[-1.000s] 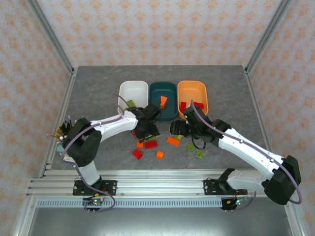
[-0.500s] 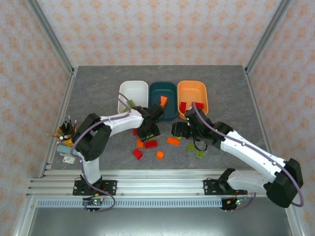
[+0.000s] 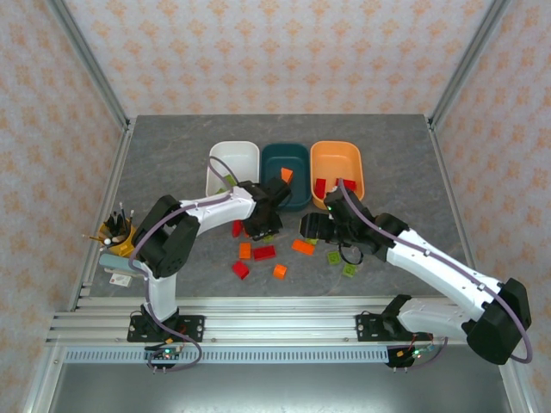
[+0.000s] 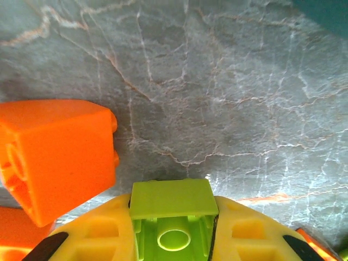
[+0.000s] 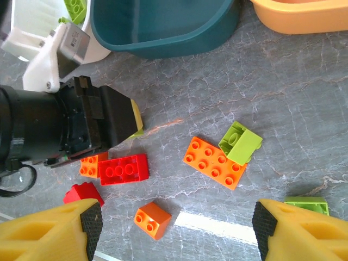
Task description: Sort the legos into containers by color
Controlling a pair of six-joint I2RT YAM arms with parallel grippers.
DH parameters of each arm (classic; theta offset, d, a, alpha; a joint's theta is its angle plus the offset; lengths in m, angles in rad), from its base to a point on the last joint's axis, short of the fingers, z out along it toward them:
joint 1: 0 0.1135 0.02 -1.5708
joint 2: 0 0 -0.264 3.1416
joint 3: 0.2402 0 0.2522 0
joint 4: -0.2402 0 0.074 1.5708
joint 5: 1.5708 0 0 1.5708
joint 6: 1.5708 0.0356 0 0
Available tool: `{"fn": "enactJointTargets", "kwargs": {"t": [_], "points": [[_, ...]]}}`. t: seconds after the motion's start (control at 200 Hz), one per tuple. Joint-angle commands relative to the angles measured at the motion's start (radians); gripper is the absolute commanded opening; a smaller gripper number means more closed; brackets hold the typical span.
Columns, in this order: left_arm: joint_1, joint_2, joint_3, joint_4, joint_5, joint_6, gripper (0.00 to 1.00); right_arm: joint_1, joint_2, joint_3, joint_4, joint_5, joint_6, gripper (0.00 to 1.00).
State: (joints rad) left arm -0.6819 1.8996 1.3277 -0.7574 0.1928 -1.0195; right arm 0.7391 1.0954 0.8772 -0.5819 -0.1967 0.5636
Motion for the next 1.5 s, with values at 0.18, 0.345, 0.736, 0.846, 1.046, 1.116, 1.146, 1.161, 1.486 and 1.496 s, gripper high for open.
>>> {"fn": "enactJointTargets", "kwargs": {"t": [0.18, 0.345, 0.736, 0.846, 1.046, 1.116, 1.146, 1.161, 1.486, 1.496], "points": [[0.107, -0.14, 0.183, -0.191, -0.089, 0.1, 0.19, -0.002, -0.021, 0.039, 0.095, 0.049, -0.031, 0.75], [0.258, -0.098, 0.243, -0.202, -0.039, 0.165, 0.2, -0.001, 0.011, 0.024, 0.225, 0.042, -0.038, 0.75], [0.379, 0.208, 0.46, -0.219, 0.041, 0.259, 0.23, -0.002, 0.127, 0.089, 0.228, 0.051, -0.023, 0.76], [0.381, 0.23, 0.469, -0.232, 0.029, 0.256, 0.38, -0.001, 0.169, 0.121, 0.166, 0.056, -0.03, 0.76], [0.383, 0.166, 0.468, -0.246, 0.007, 0.265, 0.59, -0.001, 0.208, 0.143, 0.077, 0.07, -0.036, 0.75], [0.38, 0.127, 0.462, -0.253, 0.002, 0.269, 0.64, -0.001, 0.222, 0.149, 0.023, 0.08, -0.047, 0.75], [0.38, 0.105, 0.452, -0.256, 0.001, 0.272, 0.65, -0.001, 0.233, 0.153, -0.012, 0.082, -0.057, 0.74], [0.378, 0.093, 0.445, -0.254, 0.0, 0.271, 0.65, -0.001, 0.24, 0.157, -0.028, 0.081, -0.063, 0.74], [0.249, -0.326, 0.043, -0.127, -0.003, 0.256, 0.74, 0.118, 0.459, 0.239, -0.226, 0.038, -0.204, 0.75], [0.243, -0.341, 0.029, -0.124, -0.005, 0.252, 0.74, 0.121, 0.466, 0.239, -0.225, 0.037, -0.204, 0.75]]}}
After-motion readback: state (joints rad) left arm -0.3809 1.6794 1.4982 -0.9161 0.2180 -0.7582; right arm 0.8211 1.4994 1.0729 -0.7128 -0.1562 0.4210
